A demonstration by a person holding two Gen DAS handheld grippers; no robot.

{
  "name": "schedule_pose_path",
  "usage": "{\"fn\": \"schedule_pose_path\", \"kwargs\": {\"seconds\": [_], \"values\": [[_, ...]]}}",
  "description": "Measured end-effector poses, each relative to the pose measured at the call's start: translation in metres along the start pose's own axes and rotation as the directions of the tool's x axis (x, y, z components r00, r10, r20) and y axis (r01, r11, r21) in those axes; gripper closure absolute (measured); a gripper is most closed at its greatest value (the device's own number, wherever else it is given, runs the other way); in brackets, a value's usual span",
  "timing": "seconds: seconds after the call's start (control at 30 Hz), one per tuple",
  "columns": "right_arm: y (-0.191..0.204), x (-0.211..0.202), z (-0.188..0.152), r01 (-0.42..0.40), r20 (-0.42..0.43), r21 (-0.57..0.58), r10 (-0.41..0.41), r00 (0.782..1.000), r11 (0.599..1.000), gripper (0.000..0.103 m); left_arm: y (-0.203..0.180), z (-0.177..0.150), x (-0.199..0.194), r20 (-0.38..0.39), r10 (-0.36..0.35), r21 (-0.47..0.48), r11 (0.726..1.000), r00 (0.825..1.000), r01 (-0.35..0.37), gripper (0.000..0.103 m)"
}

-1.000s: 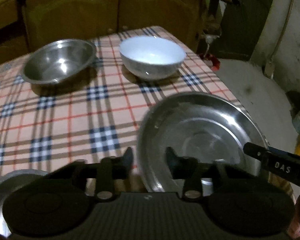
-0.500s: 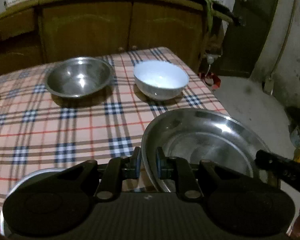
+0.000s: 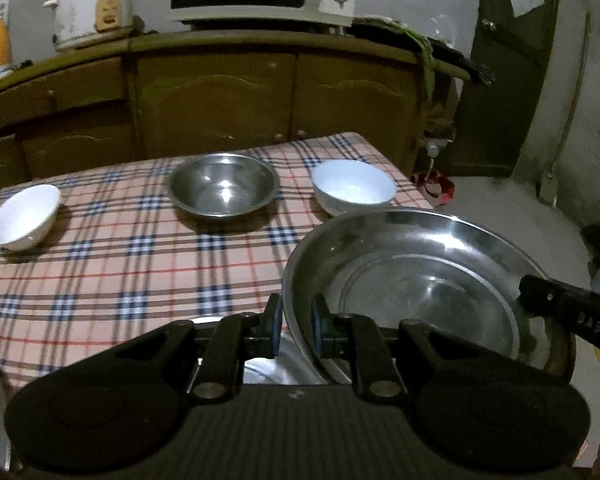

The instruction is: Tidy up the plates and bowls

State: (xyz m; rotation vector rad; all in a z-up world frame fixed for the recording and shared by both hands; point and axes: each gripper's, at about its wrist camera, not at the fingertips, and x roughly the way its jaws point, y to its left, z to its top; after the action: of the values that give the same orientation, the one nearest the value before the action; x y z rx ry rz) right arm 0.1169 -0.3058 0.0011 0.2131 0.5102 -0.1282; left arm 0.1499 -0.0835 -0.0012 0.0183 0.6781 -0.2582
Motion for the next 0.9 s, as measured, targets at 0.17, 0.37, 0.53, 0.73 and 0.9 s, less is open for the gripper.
{"fn": "schedule_pose_path", "kwargs": {"seconds": [0.17,0.37,0.53,0.73,0.9], "values": [[0.021,-0.016,-0.001,-0.035,0.021,-0.021,0.035,0.999,0.999,0.083,0.013,-0.003,-0.023,0.029,0.040,0.007,0.999,0.999,-0.040,0.087],[0.050,-0.025,-0.008,-0.073,0.018,-0.054,0.074,0.997,0.996,0.083,0.033,-0.010,-0.043,0.050,0.093,0.000,0.996,0.994,-0.093,0.087],[0.073,-0.025,-0.015,-0.100,0.002,-0.079,0.100,0.995,0.992,0.083,0.050,-0.017,-0.053,0.058,0.135,-0.007,0.991,0.989,-0.135,0.087],[0.095,-0.020,-0.023,-0.129,-0.023,-0.103,0.127,0.992,0.986,0.083,0.068,-0.023,-0.061,0.059,0.168,-0.030,0.986,0.984,-0.166,0.087],[0.107,-0.016,-0.029,-0.143,-0.040,-0.113,0.139,0.989,0.983,0.083,0.077,-0.027,-0.063,0.059,0.187,-0.031,0.982,0.981,-0.185,0.087]]}}
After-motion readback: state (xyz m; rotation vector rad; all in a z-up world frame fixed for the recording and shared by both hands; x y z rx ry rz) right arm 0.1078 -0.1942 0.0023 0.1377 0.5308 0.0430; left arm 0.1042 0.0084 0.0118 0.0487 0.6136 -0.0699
